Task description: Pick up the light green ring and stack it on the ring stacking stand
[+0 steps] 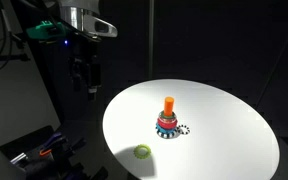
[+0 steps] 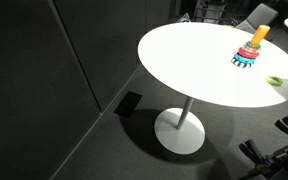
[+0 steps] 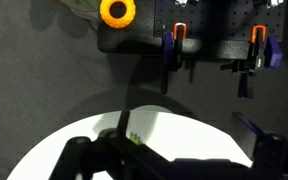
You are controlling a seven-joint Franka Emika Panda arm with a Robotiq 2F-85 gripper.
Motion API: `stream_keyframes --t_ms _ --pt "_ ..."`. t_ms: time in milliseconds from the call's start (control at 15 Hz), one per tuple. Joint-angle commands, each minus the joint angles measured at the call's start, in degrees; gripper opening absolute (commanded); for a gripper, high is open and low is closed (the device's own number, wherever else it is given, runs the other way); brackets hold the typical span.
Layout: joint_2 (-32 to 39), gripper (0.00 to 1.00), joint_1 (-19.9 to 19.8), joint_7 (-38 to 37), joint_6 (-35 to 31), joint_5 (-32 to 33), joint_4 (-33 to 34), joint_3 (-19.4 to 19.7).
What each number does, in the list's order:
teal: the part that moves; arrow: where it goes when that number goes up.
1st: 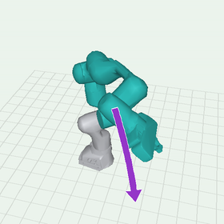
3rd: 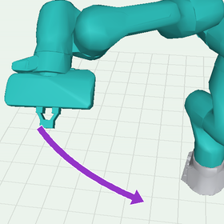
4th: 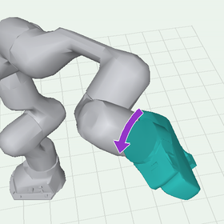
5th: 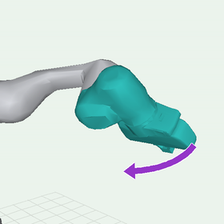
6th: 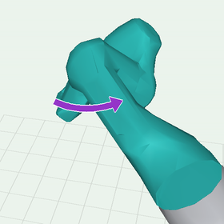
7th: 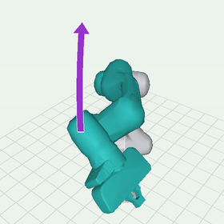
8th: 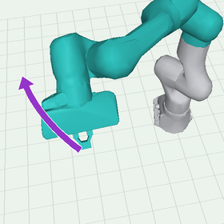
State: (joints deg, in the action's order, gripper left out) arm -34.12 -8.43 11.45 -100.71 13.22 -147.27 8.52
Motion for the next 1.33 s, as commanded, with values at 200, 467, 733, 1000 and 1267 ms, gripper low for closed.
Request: stream_keyframes --t_ms 200,467,733,1000,1267 --pt "-0.02 1.00 0.45 -0.20 0.13 0.17 0.07 0.37" --pt "1.52 1.00 0.13 -2.11 -1.40 0.28 0.37 0.13" --pt "3.86 1.00 -0.15 -4.03 -5.32 -0.21 0.75 0.39" --pt "7.61 1.00 -1.21 -6.29 -10.85 0.05 0.85 1.01" --pt "13.13 1.00 -2.58 -7.42 -15.83 -0.73 1.88 2.49"
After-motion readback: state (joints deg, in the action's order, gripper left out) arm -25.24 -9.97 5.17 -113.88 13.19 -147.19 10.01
